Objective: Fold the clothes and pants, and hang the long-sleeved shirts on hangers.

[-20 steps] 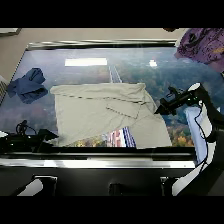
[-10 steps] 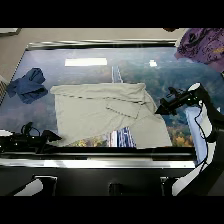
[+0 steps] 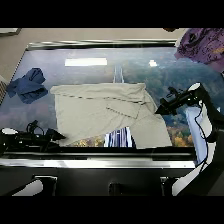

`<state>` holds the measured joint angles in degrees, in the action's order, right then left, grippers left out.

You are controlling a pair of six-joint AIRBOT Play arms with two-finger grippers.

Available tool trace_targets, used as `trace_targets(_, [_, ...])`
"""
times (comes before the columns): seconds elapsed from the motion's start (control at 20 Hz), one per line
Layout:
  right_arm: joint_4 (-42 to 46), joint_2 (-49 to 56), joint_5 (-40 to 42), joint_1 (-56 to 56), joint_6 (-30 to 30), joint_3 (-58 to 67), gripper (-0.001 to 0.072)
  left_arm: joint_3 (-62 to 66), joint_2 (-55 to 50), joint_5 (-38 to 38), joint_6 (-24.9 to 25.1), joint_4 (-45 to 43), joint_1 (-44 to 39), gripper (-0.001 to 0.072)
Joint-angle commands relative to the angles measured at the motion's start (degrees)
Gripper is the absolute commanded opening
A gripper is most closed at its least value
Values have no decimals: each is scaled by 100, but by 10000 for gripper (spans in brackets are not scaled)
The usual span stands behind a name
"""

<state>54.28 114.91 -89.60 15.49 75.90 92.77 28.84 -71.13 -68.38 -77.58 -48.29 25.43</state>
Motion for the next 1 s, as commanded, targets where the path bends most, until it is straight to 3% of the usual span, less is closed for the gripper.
trace_targets(0.0, [-11,-4,-28,-4,0,7,35,-7,-114,356,4,-120,-289,603])
trace_targets(0.15, [-4,-24,-26,-4,0,7,35,-7,-251,356,4,-122,-450,594])
trace_targets(0.25, [0,-59,9,-4,-4,7,35,-7,-260,380,9,-122,-450,250])
trace_targets(0.4, [2,-70,-2,-4,-4,7,35,-4,-260,452,13,-122,-446,17])
trace_targets(0.65, [-76,-179,-24,-4,-13,7,35,35,-227,494,63,-118,-446,13])
trace_targets(0.85, [-1287,-695,258,-52,-398,15,34,688,59,494,61,-68,-457,11])
trace_targets(0.95, [-1486,-1152,634,-234,-476,153,33,1443,282,496,59,-72,-457,10])
